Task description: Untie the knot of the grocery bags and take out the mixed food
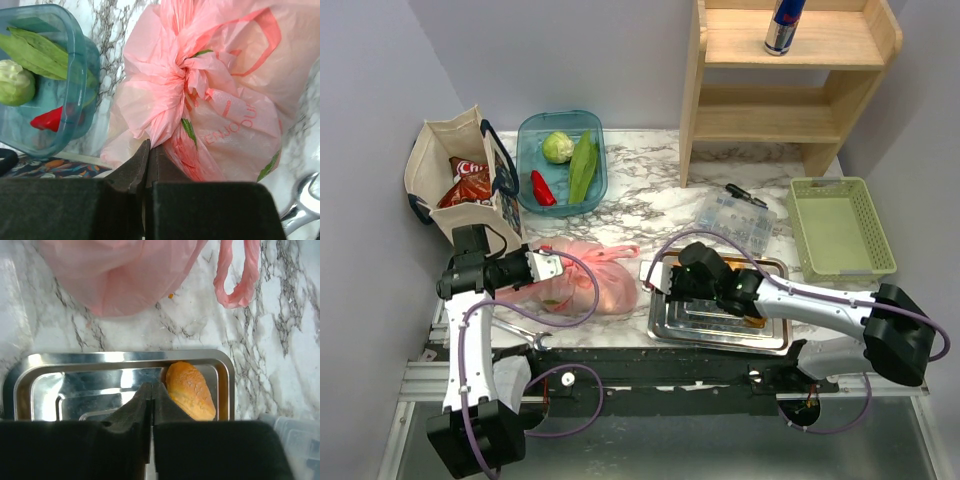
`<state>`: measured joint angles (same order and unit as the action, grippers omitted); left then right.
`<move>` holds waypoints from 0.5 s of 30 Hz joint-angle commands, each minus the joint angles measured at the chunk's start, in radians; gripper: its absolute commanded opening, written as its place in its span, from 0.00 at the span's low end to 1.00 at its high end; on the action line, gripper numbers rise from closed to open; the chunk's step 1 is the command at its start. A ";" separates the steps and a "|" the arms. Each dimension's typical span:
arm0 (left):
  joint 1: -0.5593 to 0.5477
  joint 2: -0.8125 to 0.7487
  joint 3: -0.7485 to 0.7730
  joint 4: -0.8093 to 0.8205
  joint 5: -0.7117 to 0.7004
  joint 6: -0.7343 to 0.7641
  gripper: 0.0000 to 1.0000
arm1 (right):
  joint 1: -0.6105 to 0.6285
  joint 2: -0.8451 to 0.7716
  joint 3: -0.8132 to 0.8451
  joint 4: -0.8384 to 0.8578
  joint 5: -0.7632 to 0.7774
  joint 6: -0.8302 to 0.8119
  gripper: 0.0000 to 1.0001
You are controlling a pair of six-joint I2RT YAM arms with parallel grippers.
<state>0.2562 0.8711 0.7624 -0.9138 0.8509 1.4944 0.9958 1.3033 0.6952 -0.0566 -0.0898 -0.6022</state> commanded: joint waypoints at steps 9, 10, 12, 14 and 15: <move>-0.138 -0.256 -0.171 0.159 0.081 -0.460 0.00 | 0.018 0.179 0.333 0.105 -0.261 0.410 0.79; -0.142 -0.270 -0.179 0.166 0.078 -0.481 0.00 | 0.030 0.200 0.343 0.124 -0.269 0.414 0.79; -0.152 -0.289 -0.191 0.182 0.068 -0.514 0.00 | 0.051 0.252 0.361 0.142 -0.287 0.401 0.78; -0.160 -0.308 -0.200 0.196 0.057 -0.546 0.00 | 0.068 0.293 0.370 0.159 -0.294 0.377 0.76; -0.162 -0.312 -0.202 0.196 0.054 -0.553 0.00 | 0.073 0.313 0.375 0.162 -0.293 0.365 0.75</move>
<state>0.1085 0.5915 0.5732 -0.7841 0.8936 1.0515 1.0359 1.5364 1.0470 0.0582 -0.3164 -0.2531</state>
